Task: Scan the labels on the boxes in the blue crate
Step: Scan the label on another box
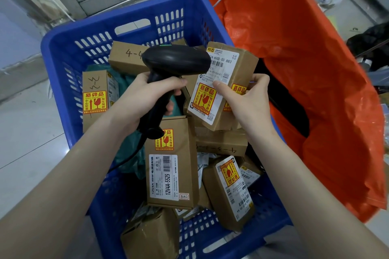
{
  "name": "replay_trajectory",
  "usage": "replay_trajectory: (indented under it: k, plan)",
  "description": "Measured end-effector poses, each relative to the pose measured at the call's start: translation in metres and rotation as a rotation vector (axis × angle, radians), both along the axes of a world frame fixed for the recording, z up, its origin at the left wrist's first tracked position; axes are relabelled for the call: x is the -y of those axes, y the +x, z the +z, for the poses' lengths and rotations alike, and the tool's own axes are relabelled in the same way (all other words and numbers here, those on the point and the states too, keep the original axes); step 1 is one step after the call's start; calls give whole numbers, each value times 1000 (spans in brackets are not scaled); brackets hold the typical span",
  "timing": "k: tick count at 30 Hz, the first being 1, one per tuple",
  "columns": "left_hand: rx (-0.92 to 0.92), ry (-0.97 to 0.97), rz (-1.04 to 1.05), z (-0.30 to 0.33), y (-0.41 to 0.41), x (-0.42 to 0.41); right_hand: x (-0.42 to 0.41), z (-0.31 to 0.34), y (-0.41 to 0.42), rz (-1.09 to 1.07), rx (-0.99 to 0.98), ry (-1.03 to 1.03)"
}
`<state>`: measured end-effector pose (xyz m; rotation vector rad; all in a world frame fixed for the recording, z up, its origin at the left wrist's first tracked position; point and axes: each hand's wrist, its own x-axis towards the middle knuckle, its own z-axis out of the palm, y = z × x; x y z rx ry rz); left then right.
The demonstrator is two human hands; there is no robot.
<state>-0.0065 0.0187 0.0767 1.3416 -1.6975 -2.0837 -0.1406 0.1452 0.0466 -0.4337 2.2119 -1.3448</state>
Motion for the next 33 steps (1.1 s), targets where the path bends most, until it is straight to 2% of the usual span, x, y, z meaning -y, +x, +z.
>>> replay_trajectory:
  k: [33]
  plan:
    - [-20,-83,57,2,3,4,3,1,1,-5,-1,17]
